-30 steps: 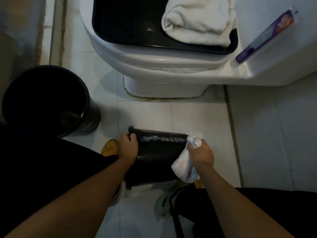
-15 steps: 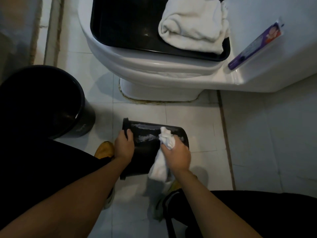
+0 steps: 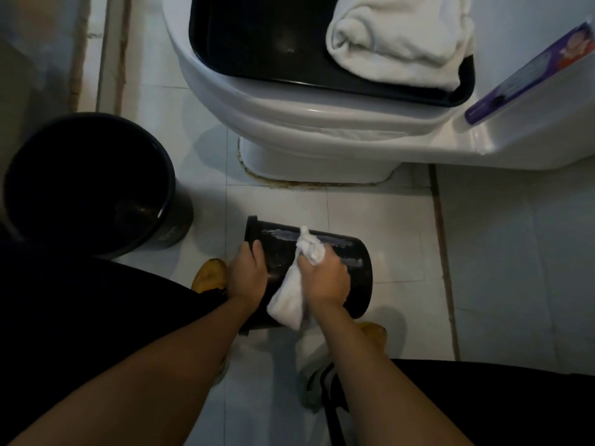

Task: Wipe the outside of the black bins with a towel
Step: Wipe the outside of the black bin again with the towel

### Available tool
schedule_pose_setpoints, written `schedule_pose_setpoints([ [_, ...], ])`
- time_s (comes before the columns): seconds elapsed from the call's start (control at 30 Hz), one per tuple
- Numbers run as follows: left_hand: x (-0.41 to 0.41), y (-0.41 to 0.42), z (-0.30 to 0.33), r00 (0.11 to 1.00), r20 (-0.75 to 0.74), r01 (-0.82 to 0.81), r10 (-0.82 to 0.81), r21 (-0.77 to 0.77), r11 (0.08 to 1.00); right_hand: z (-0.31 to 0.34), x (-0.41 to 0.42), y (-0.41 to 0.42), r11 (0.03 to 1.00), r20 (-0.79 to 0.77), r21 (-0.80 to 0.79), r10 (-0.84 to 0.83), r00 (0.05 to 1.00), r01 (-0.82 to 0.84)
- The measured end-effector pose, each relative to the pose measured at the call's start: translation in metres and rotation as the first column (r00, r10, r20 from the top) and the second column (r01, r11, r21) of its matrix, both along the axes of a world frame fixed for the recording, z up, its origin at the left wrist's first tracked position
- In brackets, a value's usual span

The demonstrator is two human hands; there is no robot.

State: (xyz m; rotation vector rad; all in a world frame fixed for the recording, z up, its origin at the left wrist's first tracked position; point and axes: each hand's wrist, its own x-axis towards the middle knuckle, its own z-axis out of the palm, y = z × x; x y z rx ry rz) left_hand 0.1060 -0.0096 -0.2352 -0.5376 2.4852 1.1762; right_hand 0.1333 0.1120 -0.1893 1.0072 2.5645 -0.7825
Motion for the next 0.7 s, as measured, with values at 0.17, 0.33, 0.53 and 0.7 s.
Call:
schedule_pose_setpoints([
  [0.17, 0.013, -0.005, -0.006, 0.992, 0.121, -0.049, 0.046, 0.022, 0.999, 0.004, 0.001, -0.028, 0.910, -0.095, -0.157, 0.373, 0.923, -0.384],
  [0.33, 0.007, -0.004, 0.001, 0.999, 0.034, -0.008, 0.008, 0.005, 1.000, -0.001, -0.009, 0.020, 0.981, 0.040, -0.138, 0.144, 0.989, -0.137],
  [0.53, -0.002, -0.002, 0.001, 0.998, 0.060, 0.004, -0.002, -0.031, 1.000, 0.002, 0.000, -0.021, 0.984, 0.004, -0.098, 0.150, 0.989, -0.148],
  [0.7, -0.005, -0.003, 0.001, 0.999, 0.048, 0.014, -0.014, -0.016, 1.000, 0.002, 0.007, 0.003, 0.948, -0.006, -0.137, 0.288, 0.958, -0.286],
])
